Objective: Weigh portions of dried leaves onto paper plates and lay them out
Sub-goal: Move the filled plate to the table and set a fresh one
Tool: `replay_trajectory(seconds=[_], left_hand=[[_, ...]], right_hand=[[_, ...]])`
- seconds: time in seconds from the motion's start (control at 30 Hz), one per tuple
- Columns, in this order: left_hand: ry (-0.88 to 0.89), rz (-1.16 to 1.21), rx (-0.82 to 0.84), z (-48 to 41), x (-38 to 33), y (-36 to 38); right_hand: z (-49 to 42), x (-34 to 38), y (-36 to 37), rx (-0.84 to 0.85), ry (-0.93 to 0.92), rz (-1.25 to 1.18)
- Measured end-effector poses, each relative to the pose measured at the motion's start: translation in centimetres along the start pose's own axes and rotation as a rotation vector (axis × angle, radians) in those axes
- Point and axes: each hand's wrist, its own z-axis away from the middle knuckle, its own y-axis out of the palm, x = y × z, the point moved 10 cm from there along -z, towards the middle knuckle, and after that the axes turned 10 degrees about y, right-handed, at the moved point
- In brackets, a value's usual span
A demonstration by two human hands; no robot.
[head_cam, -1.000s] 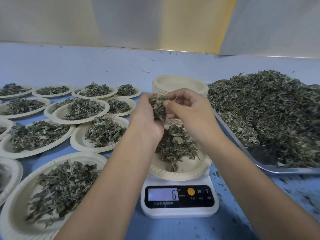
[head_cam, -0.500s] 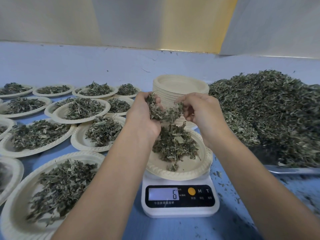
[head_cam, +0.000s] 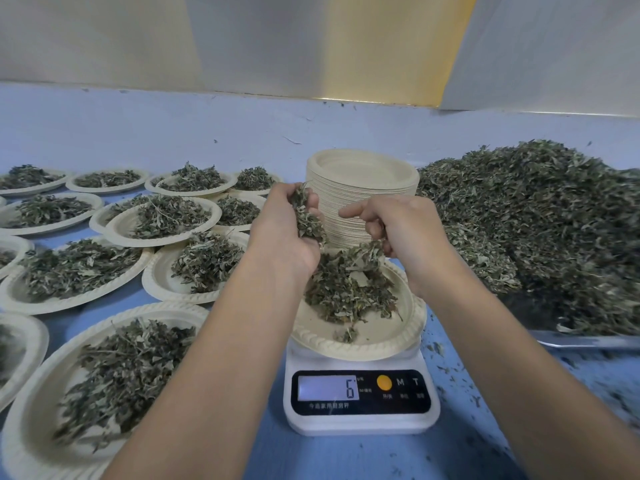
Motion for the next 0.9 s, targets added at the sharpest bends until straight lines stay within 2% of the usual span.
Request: replay_trajectory(seconds=[0.27, 0.57, 0.9], left_hand=[[-0.002, 0.019, 0.012, 0.2, -0.2, 0.3], [-0.006, -0.001, 0.007, 0.3, 0.0, 0.2], [-0.054, -0.012, 0.038, 0.5, 1.0, 0.7]], right_hand=[[0.5, 0.9, -0.1, -0.005, -0.048, -0.102], [0.5, 1.2, 0.0, -0.008, -0.091, -0.057], [0.5, 1.1, 0.4, 0.061, -0.043, -0.271]])
